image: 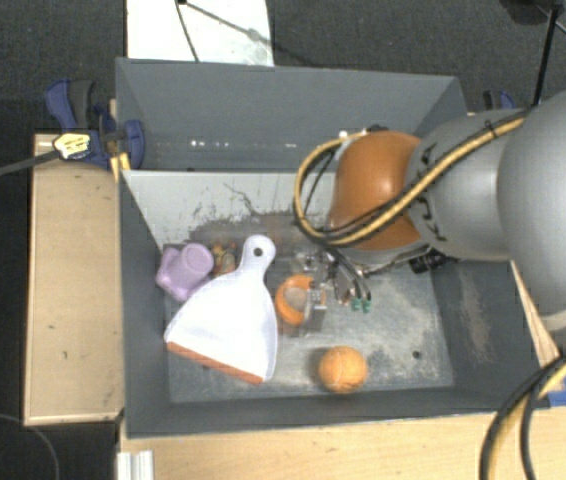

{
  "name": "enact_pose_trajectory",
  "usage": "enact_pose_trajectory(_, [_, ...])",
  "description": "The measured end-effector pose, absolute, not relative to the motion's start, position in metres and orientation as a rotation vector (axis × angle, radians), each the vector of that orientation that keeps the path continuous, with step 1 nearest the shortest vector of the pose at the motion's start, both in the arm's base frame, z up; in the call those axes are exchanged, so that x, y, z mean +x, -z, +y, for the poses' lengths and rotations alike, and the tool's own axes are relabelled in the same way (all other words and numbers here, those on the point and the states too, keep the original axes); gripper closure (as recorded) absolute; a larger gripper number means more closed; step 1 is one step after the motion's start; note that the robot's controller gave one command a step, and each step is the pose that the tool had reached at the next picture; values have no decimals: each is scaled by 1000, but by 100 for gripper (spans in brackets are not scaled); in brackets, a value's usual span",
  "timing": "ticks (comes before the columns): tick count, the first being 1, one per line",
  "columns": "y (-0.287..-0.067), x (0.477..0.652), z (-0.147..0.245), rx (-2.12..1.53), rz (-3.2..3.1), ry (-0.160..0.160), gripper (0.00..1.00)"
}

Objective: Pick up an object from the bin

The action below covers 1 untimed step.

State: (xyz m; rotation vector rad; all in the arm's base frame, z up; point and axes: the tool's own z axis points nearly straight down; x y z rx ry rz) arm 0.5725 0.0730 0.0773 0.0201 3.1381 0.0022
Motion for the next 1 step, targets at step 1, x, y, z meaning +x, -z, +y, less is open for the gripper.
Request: enact_pose_trajectory(1, [-94, 571, 73, 20, 3145, -1, 100])
